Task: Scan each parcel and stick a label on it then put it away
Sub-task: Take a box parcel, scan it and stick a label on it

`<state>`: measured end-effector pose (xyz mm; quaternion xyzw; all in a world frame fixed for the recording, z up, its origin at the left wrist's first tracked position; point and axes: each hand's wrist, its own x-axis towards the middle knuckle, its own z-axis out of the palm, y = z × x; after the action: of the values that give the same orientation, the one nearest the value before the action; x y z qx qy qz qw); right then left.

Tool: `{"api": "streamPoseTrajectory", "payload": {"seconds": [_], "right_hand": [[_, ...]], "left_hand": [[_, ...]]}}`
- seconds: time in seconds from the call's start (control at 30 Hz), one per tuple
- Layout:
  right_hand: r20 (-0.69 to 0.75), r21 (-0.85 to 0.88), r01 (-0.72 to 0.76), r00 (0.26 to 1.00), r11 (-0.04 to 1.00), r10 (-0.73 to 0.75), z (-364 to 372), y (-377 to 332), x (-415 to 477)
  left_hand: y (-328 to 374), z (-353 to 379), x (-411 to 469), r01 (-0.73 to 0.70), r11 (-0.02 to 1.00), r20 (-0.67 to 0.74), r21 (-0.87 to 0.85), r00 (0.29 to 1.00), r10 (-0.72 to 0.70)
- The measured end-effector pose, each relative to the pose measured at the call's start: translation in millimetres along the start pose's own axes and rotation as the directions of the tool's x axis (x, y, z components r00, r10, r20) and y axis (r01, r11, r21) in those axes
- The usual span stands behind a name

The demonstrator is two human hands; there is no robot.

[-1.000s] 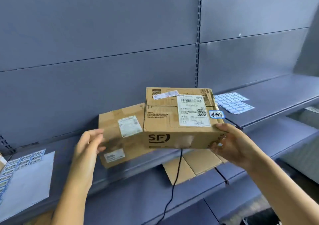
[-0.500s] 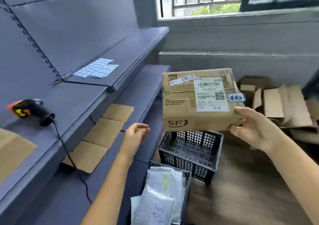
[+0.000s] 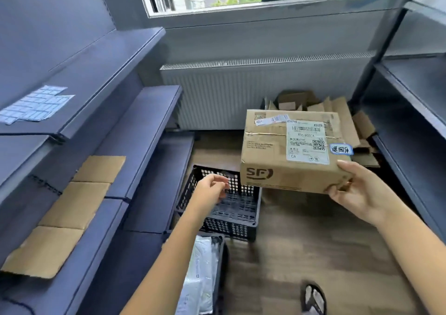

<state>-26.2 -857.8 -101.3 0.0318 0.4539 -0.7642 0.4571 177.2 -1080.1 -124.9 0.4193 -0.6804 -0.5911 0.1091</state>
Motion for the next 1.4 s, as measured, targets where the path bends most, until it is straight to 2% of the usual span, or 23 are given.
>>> {"api": "streamPoseTrajectory", "payload": {"seconds": [0.2, 0.33, 0.5, 0.77, 0.87, 1.03, 1.1, 1.27, 1.4], "right_hand": [[0.054, -0.008, -0.071, 0.996, 0.997, 0.071, -31, -69, 65], [0.061, -0.111, -0.136, 0.988, 0.984, 0.143, -32, -114, 110], [0.106, -0.175, -0.223, 0.964, 0.959, 0.243, -13, -137, 172], [0.158, -0.392, -0.322, 0.9, 0.862, 0.407, 46, -124, 301], [0.172, -0.41, -0.341, 0.882, 0.846, 0.439, 72, -122, 335], [0.126, -0.524, -0.398, 0.838, 0.753, 0.531, 102, -108, 382], [0.126, -0.56, -0.419, 0.81, 0.715, 0.573, 116, -98, 397], [0.18, -0.739, -0.389, 0.673, 0.55, 0.717, 144, -63, 435], [0.136, -0.843, -0.346, 0.603, 0.411, 0.786, 161, -36, 461]], "left_hand": [[24, 78, 56, 0.05, 0.999, -0.045, -0.018, 0.998, -0.05], [45, 108, 77, 0.094, 0.992, -0.129, -0.082, 0.986, -0.104], [50, 105, 101, 0.162, 0.979, -0.252, -0.124, 0.949, -0.189], [33, 73, 180, 0.22, 0.939, -0.418, -0.266, 0.851, -0.318], [36, 66, 209, 0.252, 0.893, -0.419, -0.373, 0.813, -0.405], [41, 54, 230, 0.198, 0.81, -0.411, -0.552, 0.78, -0.471], [33, 48, 231, 0.191, 0.749, -0.366, -0.634, 0.779, -0.508], [8, 50, 231, 0.198, 0.599, -0.253, -0.776, 0.772, -0.583], [-6, 66, 235, 0.1, 0.51, -0.281, -0.855, 0.736, -0.615]]}}
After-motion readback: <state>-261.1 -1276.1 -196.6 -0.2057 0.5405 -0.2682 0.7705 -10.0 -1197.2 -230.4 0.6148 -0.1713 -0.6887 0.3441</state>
